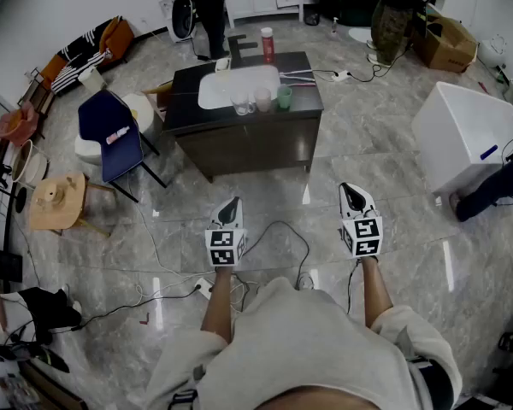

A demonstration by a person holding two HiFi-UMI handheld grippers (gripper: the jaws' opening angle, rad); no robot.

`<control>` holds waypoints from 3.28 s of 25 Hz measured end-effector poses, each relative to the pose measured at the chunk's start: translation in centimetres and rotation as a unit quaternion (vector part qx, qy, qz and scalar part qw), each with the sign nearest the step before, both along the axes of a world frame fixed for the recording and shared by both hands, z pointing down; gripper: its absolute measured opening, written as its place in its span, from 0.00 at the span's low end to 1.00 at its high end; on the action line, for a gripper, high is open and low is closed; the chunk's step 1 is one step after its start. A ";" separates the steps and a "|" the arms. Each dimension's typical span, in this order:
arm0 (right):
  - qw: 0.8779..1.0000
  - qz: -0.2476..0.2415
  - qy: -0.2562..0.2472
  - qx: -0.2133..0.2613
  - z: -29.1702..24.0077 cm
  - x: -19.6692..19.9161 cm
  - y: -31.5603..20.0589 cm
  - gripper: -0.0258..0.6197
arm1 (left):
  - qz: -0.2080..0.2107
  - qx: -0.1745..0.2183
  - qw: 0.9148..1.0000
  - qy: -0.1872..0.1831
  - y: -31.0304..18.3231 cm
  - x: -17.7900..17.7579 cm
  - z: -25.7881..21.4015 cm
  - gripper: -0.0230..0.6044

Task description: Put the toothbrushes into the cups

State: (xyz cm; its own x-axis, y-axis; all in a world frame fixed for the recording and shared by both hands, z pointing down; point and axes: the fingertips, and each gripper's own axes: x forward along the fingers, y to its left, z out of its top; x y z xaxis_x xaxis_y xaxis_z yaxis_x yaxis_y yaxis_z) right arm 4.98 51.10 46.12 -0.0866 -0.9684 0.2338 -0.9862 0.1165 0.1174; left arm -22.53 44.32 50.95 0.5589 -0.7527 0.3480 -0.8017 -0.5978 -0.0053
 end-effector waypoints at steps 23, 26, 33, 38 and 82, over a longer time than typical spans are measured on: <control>0.999 -0.044 -0.001 0.000 1.3 3.8 0.0 0.06 | -0.031 -0.003 0.999 -0.012 2.5 4.6 0.5 0.08; 0.998 -0.057 -0.002 -0.007 1.7 4.4 0.1 0.06 | -0.040 -0.011 0.999 -0.009 3.1 5.7 1.1 0.08; 0.998 -0.060 -0.007 -0.018 2.9 6.1 -0.8 0.06 | -0.041 -0.019 0.999 -0.018 2.4 7.4 2.0 0.08; 0.998 -0.058 -0.009 -0.017 3.4 7.1 -3.2 0.06 | -0.038 -0.020 0.999 -0.017 -0.2 8.8 2.6 0.08; 0.997 0.047 0.017 -0.052 5.0 7.5 -39.1 0.06 | 0.075 -0.036 0.996 0.030 -42.2 11.9 4.4 0.08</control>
State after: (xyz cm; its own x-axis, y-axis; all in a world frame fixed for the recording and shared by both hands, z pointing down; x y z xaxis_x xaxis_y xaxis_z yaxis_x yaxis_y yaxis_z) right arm 12.48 12.04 51.15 0.0125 -0.9421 0.3351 -0.9891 0.0376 0.1426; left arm -10.67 2.08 55.37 0.6846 -0.6337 0.3603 -0.7008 -0.7081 0.0862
